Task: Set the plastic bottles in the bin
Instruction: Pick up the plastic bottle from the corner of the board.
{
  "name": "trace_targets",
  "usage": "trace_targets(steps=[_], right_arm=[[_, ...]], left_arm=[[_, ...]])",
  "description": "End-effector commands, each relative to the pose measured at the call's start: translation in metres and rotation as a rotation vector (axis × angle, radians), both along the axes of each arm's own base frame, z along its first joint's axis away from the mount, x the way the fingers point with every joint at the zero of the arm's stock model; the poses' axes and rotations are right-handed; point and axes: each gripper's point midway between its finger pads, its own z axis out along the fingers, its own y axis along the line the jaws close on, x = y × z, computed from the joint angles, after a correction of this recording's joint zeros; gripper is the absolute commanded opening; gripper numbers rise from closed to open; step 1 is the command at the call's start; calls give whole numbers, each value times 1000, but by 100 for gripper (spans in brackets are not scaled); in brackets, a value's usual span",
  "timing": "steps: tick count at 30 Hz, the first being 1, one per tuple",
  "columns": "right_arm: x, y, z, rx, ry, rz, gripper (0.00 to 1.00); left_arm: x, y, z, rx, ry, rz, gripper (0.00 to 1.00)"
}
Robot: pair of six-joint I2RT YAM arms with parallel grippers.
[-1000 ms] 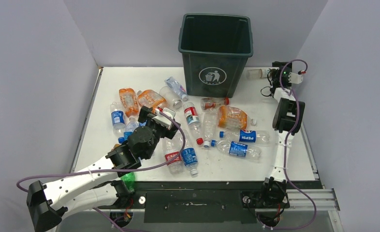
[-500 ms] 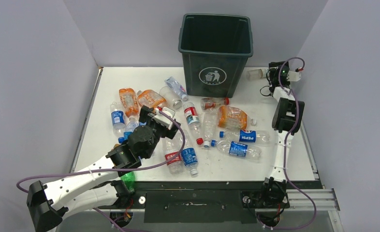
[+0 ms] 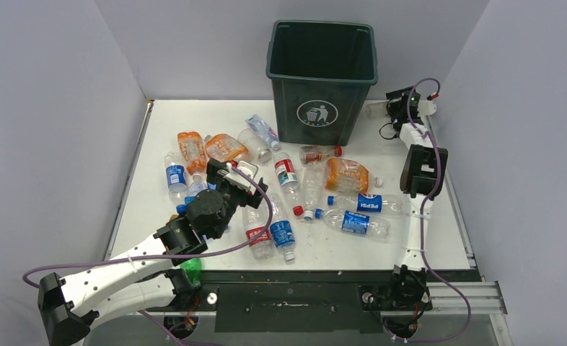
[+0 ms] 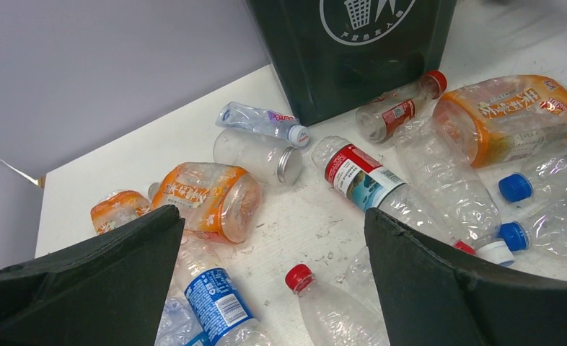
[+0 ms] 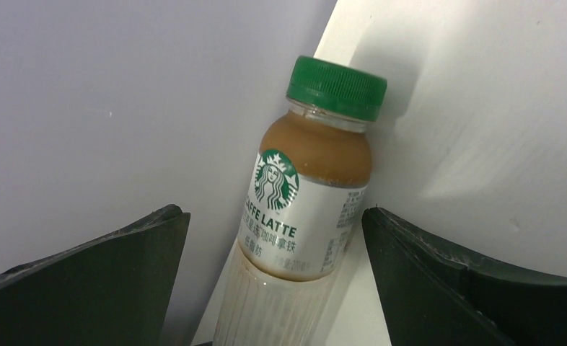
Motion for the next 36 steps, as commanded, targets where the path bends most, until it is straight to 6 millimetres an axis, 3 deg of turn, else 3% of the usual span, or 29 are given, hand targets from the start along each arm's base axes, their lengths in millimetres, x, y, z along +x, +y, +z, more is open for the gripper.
trace_targets(steps=[1,5,9,15,19,22,28,31,32,33,35,36], right_arm=[[-19,14,-56,36,174,48,93],[-25,14,-72,52,200,65,78],[-31,12,-72,55,190,72,62],[-34,6,-32,36,110,79,44],[-36,4,16,7,28,81,32],[-42,4,65,-13,-75,71,26],[-75,1,166,-98,-222,2,6],[-99,-1,207,-191,-207,-25,5],[-112,-1,230,-231,-221,-35,5],[-121,-1,232,-258,-202,-40,5],[-146,2,255,-327,-190,-58,5],[-166,3,276,-359,-208,-85,5]], left_arm=[[-3,0,22,-64,-35,-5,96],[-4,-1,22,-63,-35,-9,96],[-4,-3,21,-62,-32,-15,96],[-5,-3,24,-77,-31,-19,96],[-6,0,29,-91,-41,-14,96],[-8,3,34,-116,-51,-12,96],[-12,7,45,-174,-62,-6,96],[-15,12,53,-208,-76,-2,96],[-16,14,54,-216,-80,1,96],[-17,15,56,-225,-86,2,96],[-19,18,58,-232,-96,9,96],[-19,19,59,-237,-99,14,96]])
